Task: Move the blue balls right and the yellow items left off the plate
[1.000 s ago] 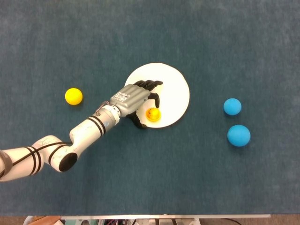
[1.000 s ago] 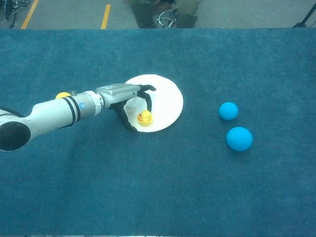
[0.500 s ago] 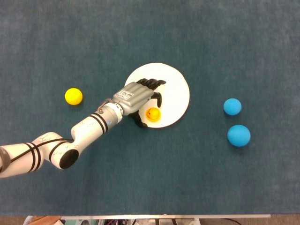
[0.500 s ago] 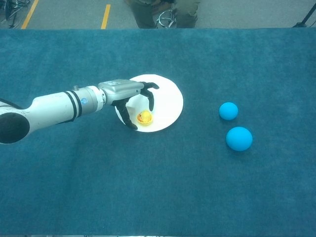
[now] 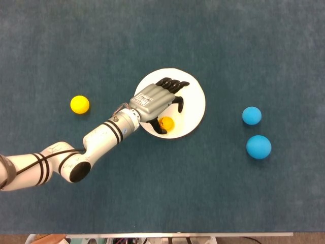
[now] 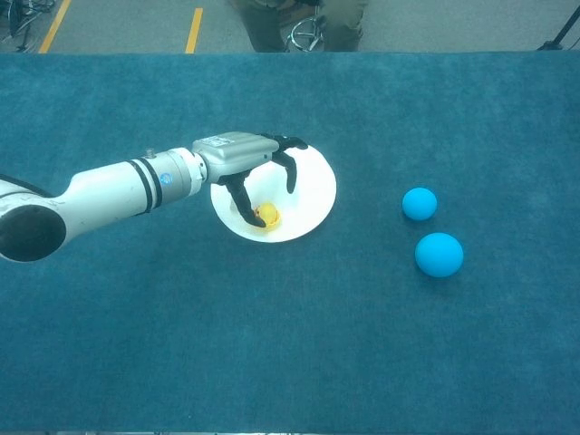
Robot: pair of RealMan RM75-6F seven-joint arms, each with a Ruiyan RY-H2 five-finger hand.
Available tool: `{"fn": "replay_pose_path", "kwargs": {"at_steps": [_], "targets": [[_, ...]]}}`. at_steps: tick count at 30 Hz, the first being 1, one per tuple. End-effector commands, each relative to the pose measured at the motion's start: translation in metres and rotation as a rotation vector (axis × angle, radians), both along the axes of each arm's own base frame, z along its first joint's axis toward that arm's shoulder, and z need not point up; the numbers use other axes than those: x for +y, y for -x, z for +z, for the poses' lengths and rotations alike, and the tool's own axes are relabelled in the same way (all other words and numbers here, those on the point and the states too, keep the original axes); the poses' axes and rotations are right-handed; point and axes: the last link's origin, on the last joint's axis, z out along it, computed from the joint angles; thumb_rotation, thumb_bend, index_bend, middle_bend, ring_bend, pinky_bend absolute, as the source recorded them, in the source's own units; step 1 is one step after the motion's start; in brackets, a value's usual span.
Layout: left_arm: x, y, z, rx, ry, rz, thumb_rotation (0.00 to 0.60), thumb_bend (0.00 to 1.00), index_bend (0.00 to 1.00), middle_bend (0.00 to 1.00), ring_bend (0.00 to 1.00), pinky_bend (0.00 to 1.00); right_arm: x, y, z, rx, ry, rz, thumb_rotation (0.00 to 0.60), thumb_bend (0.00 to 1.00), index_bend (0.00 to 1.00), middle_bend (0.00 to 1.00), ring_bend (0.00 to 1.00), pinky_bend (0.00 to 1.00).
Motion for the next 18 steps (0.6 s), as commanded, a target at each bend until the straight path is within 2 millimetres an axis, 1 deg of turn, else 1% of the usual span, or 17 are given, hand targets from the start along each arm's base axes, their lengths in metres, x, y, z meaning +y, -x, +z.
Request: {"fn": "replay_pose_path", "kwargs": {"at_steps": [1, 9, 18], "targets": [[-0.0001, 0.0029, -0.0024, 0.013, -0.009, -0.012, 0.600, 0.01, 0.40, 0.00, 0.00, 0.00, 0.0009, 0.0004, 0.0000, 0.001, -0.001, -0.002, 0.600, 0.00, 0.31, 0.16, 0.02, 0.04], [0.0025, 0.0116, -0.0069, 0.071, -0.007, -0.026, 0.600, 0.01, 0.40, 0.00, 0.00, 0.00, 0.0002, 0.0027, -0.0033, -0.001, -0.010, -0.011, 0.600, 0.00, 0.31, 0.16, 0.02, 0.04], [0.0020, 0.0127, -0.0056, 0.086, -0.003, -0.022, 0.600, 0.01, 0.40, 0.00, 0.00, 0.00, -0.0003, 0.0050, -0.0072, -0.006, -0.017, -0.013, 0.600, 0.00, 0.31, 0.16, 0.02, 0.04]]}}
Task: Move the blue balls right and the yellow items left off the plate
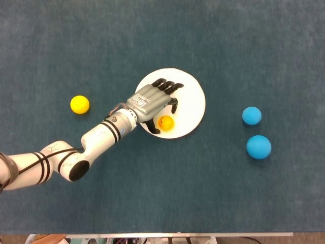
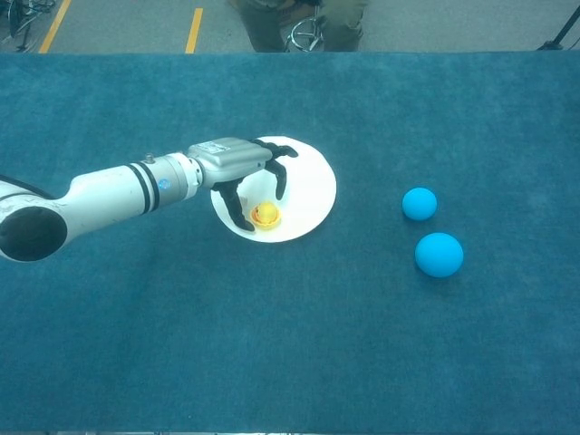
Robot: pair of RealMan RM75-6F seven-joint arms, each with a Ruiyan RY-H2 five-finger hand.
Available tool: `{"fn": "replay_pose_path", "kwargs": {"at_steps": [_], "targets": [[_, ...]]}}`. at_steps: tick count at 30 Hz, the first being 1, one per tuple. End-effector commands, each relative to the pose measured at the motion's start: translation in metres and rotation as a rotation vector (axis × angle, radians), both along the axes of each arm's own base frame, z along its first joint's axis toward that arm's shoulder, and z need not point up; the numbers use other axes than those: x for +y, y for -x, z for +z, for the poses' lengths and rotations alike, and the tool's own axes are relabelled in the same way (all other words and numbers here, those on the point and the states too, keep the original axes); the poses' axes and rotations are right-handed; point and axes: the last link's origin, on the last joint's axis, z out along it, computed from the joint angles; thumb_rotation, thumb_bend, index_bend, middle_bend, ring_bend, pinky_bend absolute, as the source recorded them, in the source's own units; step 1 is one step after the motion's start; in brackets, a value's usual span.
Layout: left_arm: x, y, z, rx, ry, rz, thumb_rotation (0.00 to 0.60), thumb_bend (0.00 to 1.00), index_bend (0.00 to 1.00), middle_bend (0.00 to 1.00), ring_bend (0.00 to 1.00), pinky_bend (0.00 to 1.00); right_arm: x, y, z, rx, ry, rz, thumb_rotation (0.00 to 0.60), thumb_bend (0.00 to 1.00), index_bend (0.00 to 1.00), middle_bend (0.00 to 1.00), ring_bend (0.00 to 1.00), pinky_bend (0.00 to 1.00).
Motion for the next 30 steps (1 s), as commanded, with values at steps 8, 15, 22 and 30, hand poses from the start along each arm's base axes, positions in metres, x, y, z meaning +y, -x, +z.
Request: {"fn": "replay_pose_path", "kwargs": {"at_steps": [8, 15, 22, 30], "targets": [[-0.0004, 0.0013, -0.0021, 0.008, 0.003, 0.008, 0.600, 0.01, 0.40, 0.00, 0.00, 0.00, 0.0009, 0.0004, -0.0011, 0.000, -0.003, 0.000, 0.600, 0.00, 0.31, 0.16, 0.02, 0.04], [-0.0010, 0.0021, -0.0047, 0.019, 0.006, 0.005, 0.600, 0.01, 0.42, 0.00, 0.00, 0.00, 0.0014, 0.0032, -0.0031, -0.005, -0.006, -0.006, 0.600, 0.00, 0.31, 0.16, 0.02, 0.04], [-0.0012, 0.0017, -0.0065, 0.016, 0.007, 0.011, 0.600, 0.01, 0.44, 0.00, 0.00, 0.00, 0.0027, 0.0044, -0.0023, -0.004, -0.004, -0.008, 0.600, 0.00, 0.31, 0.16, 0.02, 0.04], [-0.0034, 0.0003, -0.0050, -0.001, 0.006, 0.011, 0.600, 0.01, 0.46, 0.00, 0.00, 0.00, 0.0023, 0.0070, -0.0049, -0.008, -0.011, -0.017, 0.600, 0.00, 0.31, 0.16, 0.02, 0.04]]}}
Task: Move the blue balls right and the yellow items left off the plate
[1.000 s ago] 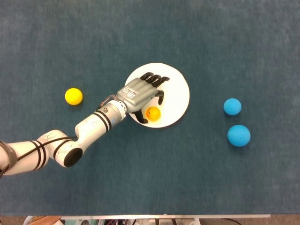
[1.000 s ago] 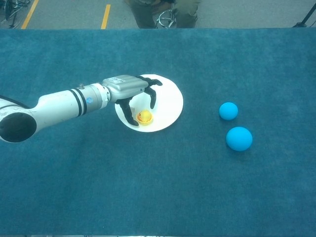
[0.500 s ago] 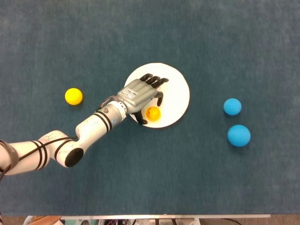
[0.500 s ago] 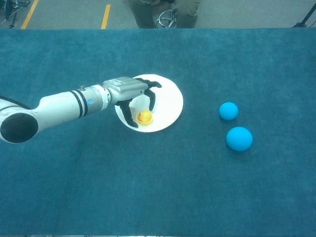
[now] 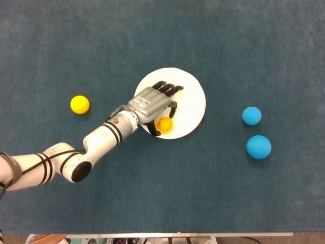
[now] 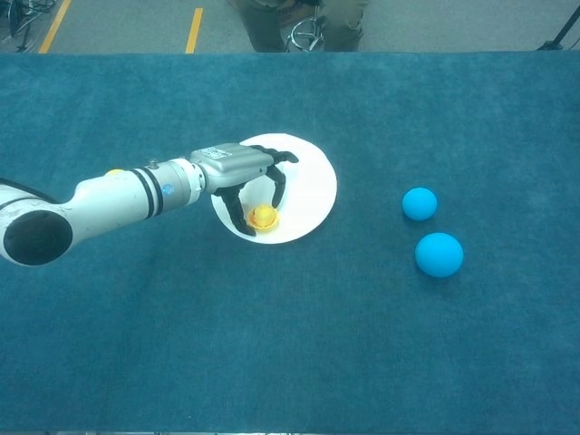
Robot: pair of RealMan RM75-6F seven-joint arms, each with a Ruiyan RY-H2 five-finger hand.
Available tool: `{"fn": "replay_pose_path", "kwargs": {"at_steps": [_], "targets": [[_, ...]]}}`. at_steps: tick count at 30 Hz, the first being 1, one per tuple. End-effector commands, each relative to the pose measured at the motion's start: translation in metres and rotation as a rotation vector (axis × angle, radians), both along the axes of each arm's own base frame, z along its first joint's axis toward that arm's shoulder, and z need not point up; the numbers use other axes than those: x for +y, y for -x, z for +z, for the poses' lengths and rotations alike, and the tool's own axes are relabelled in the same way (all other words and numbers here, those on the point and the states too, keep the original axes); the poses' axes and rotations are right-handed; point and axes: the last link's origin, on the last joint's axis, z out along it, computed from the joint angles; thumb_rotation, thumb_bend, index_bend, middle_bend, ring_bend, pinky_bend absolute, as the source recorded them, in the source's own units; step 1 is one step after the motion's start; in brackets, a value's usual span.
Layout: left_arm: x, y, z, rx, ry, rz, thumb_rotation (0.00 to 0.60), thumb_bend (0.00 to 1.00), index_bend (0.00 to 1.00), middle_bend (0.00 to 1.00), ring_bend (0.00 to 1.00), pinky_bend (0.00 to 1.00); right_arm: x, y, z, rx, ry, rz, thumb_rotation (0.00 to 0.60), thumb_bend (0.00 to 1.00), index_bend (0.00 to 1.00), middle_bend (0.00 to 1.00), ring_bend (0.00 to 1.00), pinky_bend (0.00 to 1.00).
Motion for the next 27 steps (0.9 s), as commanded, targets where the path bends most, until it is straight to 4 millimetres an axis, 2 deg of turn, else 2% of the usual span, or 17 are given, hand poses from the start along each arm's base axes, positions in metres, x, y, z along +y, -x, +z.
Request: {"fn": "replay_pose_path", "kwargs": {"at_steps": [1, 15, 27], "targets": [[0.000, 0.000, 0.001, -0.008, -0.001, 0.003, 0.600, 0.01, 0.47, 0.00, 0.00, 0.00, -0.001, 0.000, 0.000, -0.003, -0.001, -0.001, 0.600, 0.00, 0.31, 0.16, 0.02, 0.04], [0.004, -0.001, 0.023, -0.044, -0.053, 0.002, 0.600, 0.01, 0.49, 0.00, 0.00, 0.00, 0.000, 0.000, -0.001, -0.005, -0.002, -0.004, 0.600, 0.00, 0.31, 0.16, 0.02, 0.04], [0.015, 0.027, 0.045, 0.024, -0.132, 0.043, 0.600, 0.01, 0.49, 0.00, 0.00, 0.00, 0.000, 0.001, -0.002, -0.005, -0.005, -0.011, 0.600, 0.00, 0.31, 0.16, 0.02, 0.04]]}}
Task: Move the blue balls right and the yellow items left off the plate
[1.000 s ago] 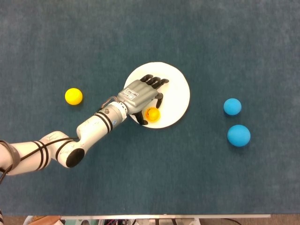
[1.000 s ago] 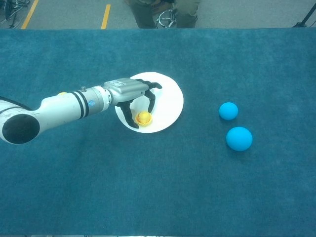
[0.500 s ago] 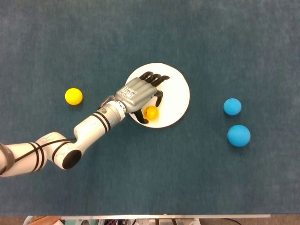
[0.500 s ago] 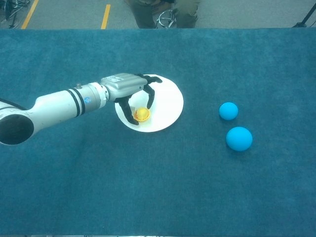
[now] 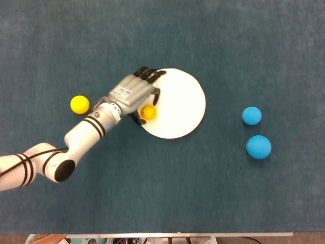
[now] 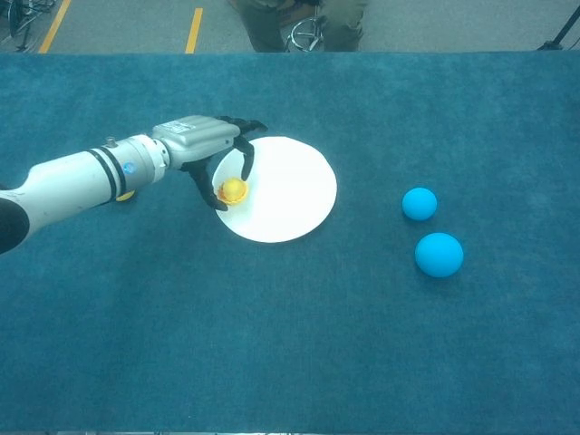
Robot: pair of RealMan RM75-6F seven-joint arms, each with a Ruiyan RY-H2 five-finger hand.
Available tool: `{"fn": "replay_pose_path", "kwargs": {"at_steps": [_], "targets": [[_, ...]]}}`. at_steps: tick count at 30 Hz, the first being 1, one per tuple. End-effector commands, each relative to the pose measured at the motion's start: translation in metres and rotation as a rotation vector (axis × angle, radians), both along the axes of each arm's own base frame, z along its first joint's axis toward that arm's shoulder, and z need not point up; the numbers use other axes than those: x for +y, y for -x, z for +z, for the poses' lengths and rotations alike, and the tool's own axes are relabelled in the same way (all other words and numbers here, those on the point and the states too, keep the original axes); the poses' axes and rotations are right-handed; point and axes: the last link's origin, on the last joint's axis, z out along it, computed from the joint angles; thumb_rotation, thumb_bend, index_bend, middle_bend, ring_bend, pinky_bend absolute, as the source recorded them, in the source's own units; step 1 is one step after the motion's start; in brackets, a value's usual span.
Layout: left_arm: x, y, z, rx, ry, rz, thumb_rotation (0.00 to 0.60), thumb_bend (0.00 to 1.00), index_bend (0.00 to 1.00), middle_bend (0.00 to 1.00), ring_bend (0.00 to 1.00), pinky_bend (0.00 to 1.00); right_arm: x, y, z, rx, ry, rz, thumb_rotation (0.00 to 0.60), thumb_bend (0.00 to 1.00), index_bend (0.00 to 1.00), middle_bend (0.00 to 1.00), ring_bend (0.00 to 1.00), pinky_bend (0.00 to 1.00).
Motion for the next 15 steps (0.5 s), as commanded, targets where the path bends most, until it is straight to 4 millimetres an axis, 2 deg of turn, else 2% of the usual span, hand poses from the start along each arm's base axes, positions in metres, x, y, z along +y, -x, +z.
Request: {"fn": "replay_pose_path", "kwargs": {"at_steps": [1, 15], "targets": [[0.003, 0.007, 0.005, 0.014, -0.021, 0.012, 0.600, 0.01, 0.49, 0.00, 0.00, 0.00, 0.000, 0.000, -0.001, 0.001, -0.002, -0.001, 0.600, 0.00, 0.31, 0.16, 0.02, 0.04], [0.025, 0.039, 0.027, 0.078, -0.138, 0.081, 0.600, 0.01, 0.49, 0.00, 0.00, 0.00, -0.001, 0.002, -0.005, -0.003, -0.010, -0.006, 0.600, 0.00, 0.31, 0.16, 0.02, 0.04]]}}
